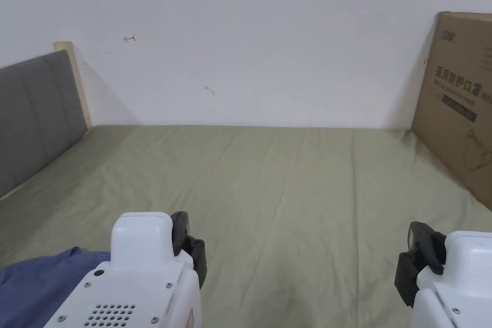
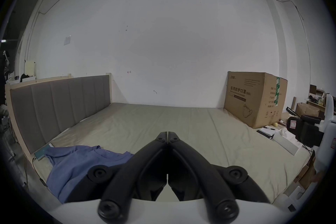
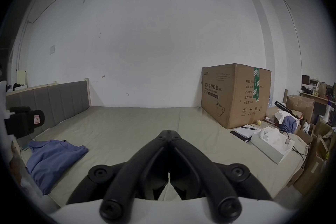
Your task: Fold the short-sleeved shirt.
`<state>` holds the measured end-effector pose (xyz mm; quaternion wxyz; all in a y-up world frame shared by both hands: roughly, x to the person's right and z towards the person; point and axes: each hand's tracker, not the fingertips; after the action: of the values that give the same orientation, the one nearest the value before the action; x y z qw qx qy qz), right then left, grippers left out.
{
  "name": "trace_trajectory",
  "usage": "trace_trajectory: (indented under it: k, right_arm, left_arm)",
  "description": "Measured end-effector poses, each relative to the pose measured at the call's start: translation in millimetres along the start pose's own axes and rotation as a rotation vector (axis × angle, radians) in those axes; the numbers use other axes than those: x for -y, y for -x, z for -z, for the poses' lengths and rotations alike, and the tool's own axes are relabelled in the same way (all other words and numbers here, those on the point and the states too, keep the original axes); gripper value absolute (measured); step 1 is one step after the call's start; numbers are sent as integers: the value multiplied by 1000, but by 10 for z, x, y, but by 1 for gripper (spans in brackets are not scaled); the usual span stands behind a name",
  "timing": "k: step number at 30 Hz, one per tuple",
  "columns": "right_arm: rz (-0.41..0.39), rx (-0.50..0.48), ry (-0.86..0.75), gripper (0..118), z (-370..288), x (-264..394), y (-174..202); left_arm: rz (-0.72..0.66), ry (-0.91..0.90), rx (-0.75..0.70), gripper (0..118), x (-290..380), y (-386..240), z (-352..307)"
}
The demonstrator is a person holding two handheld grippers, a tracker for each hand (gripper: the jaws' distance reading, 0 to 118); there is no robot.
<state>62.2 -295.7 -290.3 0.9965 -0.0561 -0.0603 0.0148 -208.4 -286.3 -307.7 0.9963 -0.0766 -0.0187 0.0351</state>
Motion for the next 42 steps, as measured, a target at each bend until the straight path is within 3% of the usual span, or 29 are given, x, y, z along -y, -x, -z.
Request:
trace_trajectory:
  k: [4,7,9,17,22,29,36,38,39,41,42]
  right_arm:
    - [-10,-34,-3,0,33,-50,98]
    - [19,-132,-12,0,72,-114,264]
    - [-25,-178,-20,0,125,-169,460]
    - [-89,-530,-35,0,168,-176,1554]
    - [-126,-687,5,0,80,-63,2058]
    - [-137,-716,79,0,110,101,2173]
    - [-127,-688,167,0,226,246,2075]
    - [-136,-671,189,0,251,282,2043]
    - [-135,-666,195,0,261,297,2026]
    - [-134,-659,215,0,292,326,2003]
    - [-132,-657,222,0,306,342,1992]
  left_arm:
    - [5,-5,-23,0,-55,101,-16]
    - [-25,-14,-68,0,-108,256,-69]
    - [-11,-16,-111,0,-148,390,-139]
    - [-50,-23,-376,0,-230,1183,-658]
    - [-73,2,-475,0,-171,1502,-900]
    - [-97,262,-514,0,68,1873,-397]
    - [-386,742,-340,0,895,2664,814]
    - [-361,826,-358,0,1138,2791,1026]
    - [-362,860,-373,11,1202,2821,1069]
    - [-353,872,-354,86,1319,2843,1186]
    - [-363,859,-349,105,1330,2849,1169]
